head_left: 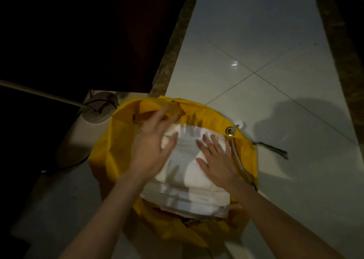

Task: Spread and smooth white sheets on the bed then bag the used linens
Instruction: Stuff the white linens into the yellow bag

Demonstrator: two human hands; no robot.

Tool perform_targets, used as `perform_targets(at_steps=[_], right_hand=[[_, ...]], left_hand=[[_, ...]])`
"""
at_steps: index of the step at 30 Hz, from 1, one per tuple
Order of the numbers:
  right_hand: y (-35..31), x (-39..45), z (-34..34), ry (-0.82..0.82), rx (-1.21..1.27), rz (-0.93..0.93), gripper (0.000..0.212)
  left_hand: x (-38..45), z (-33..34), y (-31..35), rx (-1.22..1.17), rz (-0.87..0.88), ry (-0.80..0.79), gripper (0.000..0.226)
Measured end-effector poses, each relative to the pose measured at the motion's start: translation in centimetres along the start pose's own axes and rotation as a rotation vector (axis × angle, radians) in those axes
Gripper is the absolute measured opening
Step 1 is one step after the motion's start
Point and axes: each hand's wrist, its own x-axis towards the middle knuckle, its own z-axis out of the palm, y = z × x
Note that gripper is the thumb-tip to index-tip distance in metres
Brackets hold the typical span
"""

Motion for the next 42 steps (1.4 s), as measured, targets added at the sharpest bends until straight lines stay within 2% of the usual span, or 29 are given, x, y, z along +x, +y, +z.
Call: perform_targets(at_steps=[1,3,4,6,8,11,16,19,21,26,31,35,40,42], right_hand=[[0.3,0.0,0.1,-0.006,0.011,0.011,0.065],[0.8,0.0,0.3,-0.015,0.024,0.019,0.068],[0.9,0.0,0.5,-0.010,0.027,0.016,0.068],[0.7,0.0,0.8,0.012,0.035,0.034,0.068],[-0.1,0.2,1.2,0.050,0.048,0.082,0.068],[-1.4,0.2,1.9,0.108,0.079,0.115,0.066],[-2.3,-0.1,2.2,0.112,0.096,0.085,0.062],[-1.9,-0.1,2.5,0.061,0.090,0.087,0.061],[-1.5,-0.2,2.4,0.035,0.099,0.085,0.061],[-1.6,0.0,1.5,0.082,0.066,0.046,0.056],[-3.2,0.0,2.9,0.114,0.125,0.047,0.055],[-3.2,1.0,4.3,0.113,0.124,0.071,0.054],[-3.1,1.1,4.6,0.100,0.141,0.075,0.051],[-2.9,1.0,4.5,0.082,0.151,0.067,0.051]], left_hand=[[-0.8,2.0,-0.8,0.058,-0.031,-0.142,0.074],[-2.5,5.7,-3.9,0.234,-0.216,-0.402,0.097],[-3.2,7.2,-5.7,0.298,-0.316,-0.466,0.101],[-3.1,8.7,-8.3,0.326,-0.449,-0.410,0.103],[-1.5,9.3,-10.0,0.316,-0.571,-0.327,0.090],[0.6,10.3,-11.3,0.359,-0.676,-0.362,0.067],[1.5,10.7,-12.4,0.337,-0.729,-0.432,0.063],[1.7,9.6,-10.9,0.260,-0.729,-0.451,0.068],[0.8,9.2,-9.8,0.192,-0.667,-0.464,0.079],[-2.8,9.3,-8.5,0.323,-0.529,-0.538,0.089],[-2.1,8.3,-9.2,0.203,-0.757,-0.356,0.087],[0.4,9.4,-12.2,0.243,-0.829,-0.395,0.083],[1.7,10.0,-15.0,0.064,-0.967,-0.300,0.116],[1.6,10.0,-14.3,0.132,-0.921,-0.295,0.108]])
